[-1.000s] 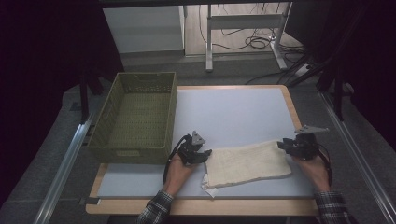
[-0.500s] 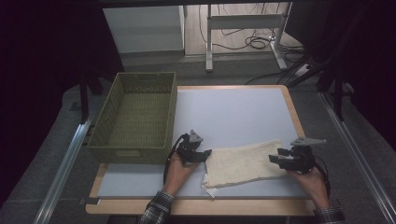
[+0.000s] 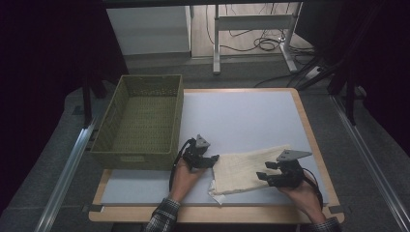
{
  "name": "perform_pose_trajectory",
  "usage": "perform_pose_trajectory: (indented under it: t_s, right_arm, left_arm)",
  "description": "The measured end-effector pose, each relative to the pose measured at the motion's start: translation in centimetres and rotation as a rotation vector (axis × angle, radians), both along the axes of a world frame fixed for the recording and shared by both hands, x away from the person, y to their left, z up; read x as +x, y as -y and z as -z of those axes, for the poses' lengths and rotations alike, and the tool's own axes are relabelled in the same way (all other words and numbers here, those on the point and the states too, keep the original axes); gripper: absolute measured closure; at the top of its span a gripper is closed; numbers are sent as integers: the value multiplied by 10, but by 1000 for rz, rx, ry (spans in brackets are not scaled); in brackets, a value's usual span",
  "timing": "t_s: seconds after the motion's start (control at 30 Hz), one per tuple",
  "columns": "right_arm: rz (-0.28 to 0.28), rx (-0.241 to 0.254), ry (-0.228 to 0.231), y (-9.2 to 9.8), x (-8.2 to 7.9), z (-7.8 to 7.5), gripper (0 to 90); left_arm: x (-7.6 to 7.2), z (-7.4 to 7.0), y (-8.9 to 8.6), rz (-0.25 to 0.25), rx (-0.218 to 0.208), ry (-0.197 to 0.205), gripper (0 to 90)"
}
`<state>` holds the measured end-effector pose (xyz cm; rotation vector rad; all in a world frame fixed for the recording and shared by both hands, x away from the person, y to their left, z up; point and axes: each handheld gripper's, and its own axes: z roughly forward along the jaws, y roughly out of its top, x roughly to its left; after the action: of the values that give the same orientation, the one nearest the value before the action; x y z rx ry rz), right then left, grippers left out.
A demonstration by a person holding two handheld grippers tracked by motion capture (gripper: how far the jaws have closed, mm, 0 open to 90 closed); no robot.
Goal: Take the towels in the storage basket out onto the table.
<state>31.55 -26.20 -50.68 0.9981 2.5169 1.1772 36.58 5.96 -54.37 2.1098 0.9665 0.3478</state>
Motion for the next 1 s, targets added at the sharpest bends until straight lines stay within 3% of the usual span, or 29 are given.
perform_pose_trajectory:
  t_s: [0.43,0.83,1.0]
  right_arm:
    - [-148,-20,2,-55,-17,3,423]
    - [-277,-23,-23,-103,-29,6,586]
    - [-316,-27,-31,-121,-34,9,616]
  left_arm:
    - [0,0,0,2,1,-1,394]
    - [0,0,0,2,1,-2,394]
    - [0,0,0,1,0,-2,394]
